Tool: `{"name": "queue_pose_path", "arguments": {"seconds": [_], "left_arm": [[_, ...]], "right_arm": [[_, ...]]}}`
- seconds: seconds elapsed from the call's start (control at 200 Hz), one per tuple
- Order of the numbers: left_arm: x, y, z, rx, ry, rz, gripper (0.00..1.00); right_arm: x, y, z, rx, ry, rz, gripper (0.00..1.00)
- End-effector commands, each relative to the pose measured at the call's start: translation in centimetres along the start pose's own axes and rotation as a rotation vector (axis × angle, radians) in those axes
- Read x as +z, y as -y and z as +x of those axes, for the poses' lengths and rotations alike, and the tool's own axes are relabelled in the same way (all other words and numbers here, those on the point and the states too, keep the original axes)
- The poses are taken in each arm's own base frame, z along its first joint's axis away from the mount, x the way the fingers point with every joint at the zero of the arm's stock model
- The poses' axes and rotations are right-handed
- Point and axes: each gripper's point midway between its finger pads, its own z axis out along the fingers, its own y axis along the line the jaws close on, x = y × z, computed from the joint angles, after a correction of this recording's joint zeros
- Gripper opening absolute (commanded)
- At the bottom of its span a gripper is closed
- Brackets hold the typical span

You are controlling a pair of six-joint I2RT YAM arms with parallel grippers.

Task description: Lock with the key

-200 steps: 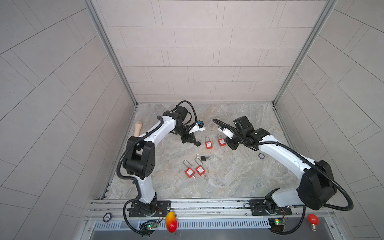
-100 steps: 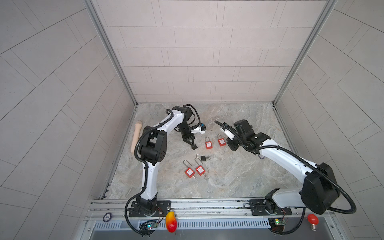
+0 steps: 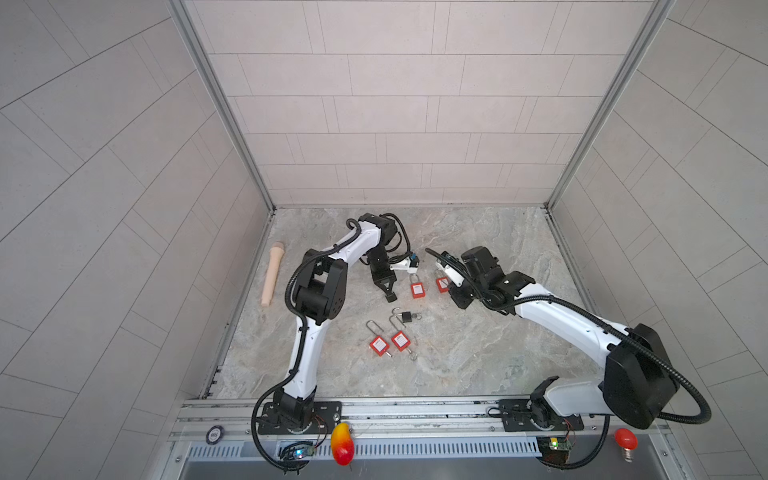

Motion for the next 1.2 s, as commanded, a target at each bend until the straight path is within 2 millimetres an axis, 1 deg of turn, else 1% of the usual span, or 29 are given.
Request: {"name": "queue_pose_path", "arguments": {"seconds": [0.0, 0.145, 0.25, 0.315, 0.43, 0.525, 0.62, 0.741, 0.876, 0.901, 0.976, 0.996, 1.006, 1.021, 1.051, 1.071, 1.101, 1.116, 1.131, 1.151, 1.196], "left_arm": [[0.3, 0.0, -0.2, 0.014, -0.046, -0.013, 0.04], [1.0, -1.0, -0.4, 0.012, -0.08, -0.064, 0.05], [1.2, -2.0, -0.6, 0.012, -0.104, -0.118, 0.1], [1.3, -2.6, -0.7, 0.007, -0.119, -0.152, 0.14], [1.4, -3.0, -1.3, 0.017, -0.104, -0.17, 0.2], [1.2, -3.5, -1.8, 0.018, -0.097, -0.202, 0.26], [0.3, -4.1, -2.5, 0.013, -0.071, -0.247, 0.3], [-1.7, -5.2, -3.4, -0.023, -0.006, -0.326, 0.39], [-4.4, -5.9, -3.5, -0.08, 0.082, -0.389, 0.4], [-5.5, -6.2, -3.6, -0.102, 0.124, -0.41, 0.4], [-8.0, -6.6, -3.4, -0.18, 0.272, -0.431, 0.4], [-8.8, -6.6, -3.3, -0.203, 0.319, -0.436, 0.4], [-9.6, -6.8, -3.5, -0.211, 0.356, -0.451, 0.4], [-9.8, -6.8, -3.1, -0.234, 0.387, -0.451, 0.4], [-11.2, -6.9, -3.0, -0.261, 0.477, -0.468, 0.4], [-11.4, -6.9, -2.6, -0.279, 0.52, -0.465, 0.4], [-12.6, -6.8, -2.2, -0.303, 0.6, -0.478, 0.4], [-13.0, -6.7, -1.9, -0.316, 0.632, -0.485, 0.4], [-12.9, -6.7, -1.4, -0.339, 0.654, -0.481, 0.4], [-13.8, -6.6, -1.1, -0.355, 0.704, -0.501, 0.4], [-14.7, -6.4, -0.1, -0.385, 0.779, -0.522, 0.4]], "right_arm": [[0.5, -0.4, -0.4, 0.04, 0.011, -0.003, 0.0], [0.9, -0.8, -0.7, 0.074, 0.022, -0.006, 0.0], [1.1, -1.1, -1.1, 0.093, 0.042, -0.006, 0.0], [1.2, -1.3, -1.2, 0.101, 0.055, -0.001, 0.0], [1.5, -1.8, -1.4, 0.125, 0.075, -0.005, 0.0], [1.8, -2.0, -1.3, 0.138, 0.071, 0.007, 0.0], [1.9, -1.8, -1.1, 0.153, 0.061, 0.035, 0.0], [1.5, -1.7, -1.4, 0.176, 0.089, 0.06, 0.0], [1.1, -1.9, -1.7, 0.177, 0.107, 0.065, 0.0], [1.1, -2.0, -1.8, 0.174, 0.105, 0.067, 0.0], [1.5, -2.6, -1.8, 0.164, 0.075, 0.074, 0.0], [1.7, -2.8, -1.8, 0.158, 0.062, 0.074, 0.0], [1.7, -2.9, -1.8, 0.157, 0.058, 0.074, 0.0], [1.8, -3.1, -1.9, 0.157, 0.053, 0.074, 0.0], [2.2, -3.5, -1.9, 0.155, 0.034, 0.07, 0.0], [2.4, -3.8, -2.0, 0.158, 0.027, 0.068, 0.0], [2.8, -4.2, -2.1, 0.162, 0.016, 0.068, 0.0], [3.0, -4.4, -2.2, 0.167, 0.013, 0.066, 0.0], [3.2, -4.6, -2.3, 0.169, 0.009, 0.063, 0.0], [3.5, -4.9, -2.4, 0.171, 0.004, 0.059, 0.0], [4.2, -5.6, -2.7, 0.175, -0.008, 0.053, 0.0]]}}
